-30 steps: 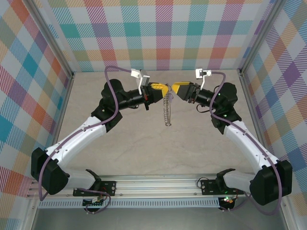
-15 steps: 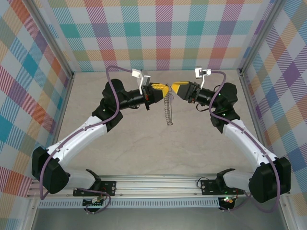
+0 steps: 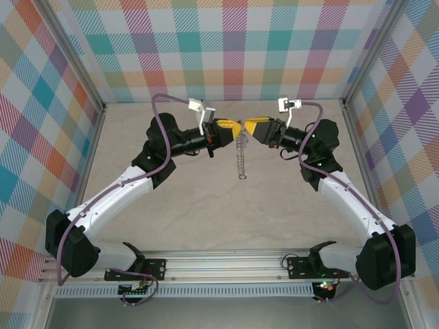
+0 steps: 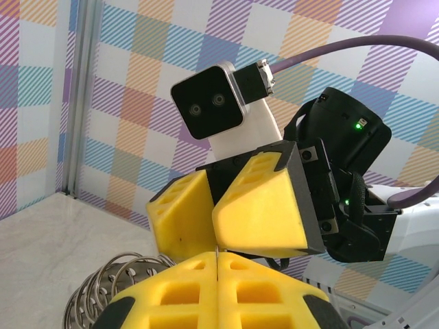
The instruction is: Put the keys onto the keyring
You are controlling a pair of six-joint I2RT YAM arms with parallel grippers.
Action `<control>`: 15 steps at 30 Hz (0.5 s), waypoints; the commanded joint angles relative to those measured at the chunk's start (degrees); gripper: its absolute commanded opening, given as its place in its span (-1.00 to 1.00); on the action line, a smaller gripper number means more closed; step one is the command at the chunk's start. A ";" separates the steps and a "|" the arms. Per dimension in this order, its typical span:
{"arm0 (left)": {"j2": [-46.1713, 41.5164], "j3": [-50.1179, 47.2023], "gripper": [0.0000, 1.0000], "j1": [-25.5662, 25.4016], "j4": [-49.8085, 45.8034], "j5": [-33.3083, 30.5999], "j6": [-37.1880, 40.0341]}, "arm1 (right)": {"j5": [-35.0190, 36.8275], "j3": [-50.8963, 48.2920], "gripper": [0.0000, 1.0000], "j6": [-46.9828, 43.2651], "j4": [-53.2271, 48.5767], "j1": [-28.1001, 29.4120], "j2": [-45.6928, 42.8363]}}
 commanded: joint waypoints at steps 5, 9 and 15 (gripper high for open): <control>-0.70 0.83 -1.00 -0.77 4.89 0.28 -0.44 | -1.84 -1.84 -0.28 -0.20 2.46 0.74 -1.24; -0.71 0.74 -1.00 -0.77 4.89 0.12 -0.45 | -2.59 -2.27 -0.28 0.62 4.18 0.71 -1.27; -0.82 0.66 -1.00 -0.77 4.85 0.12 -0.45 | -3.56 -2.99 -0.22 1.35 6.00 0.71 -1.71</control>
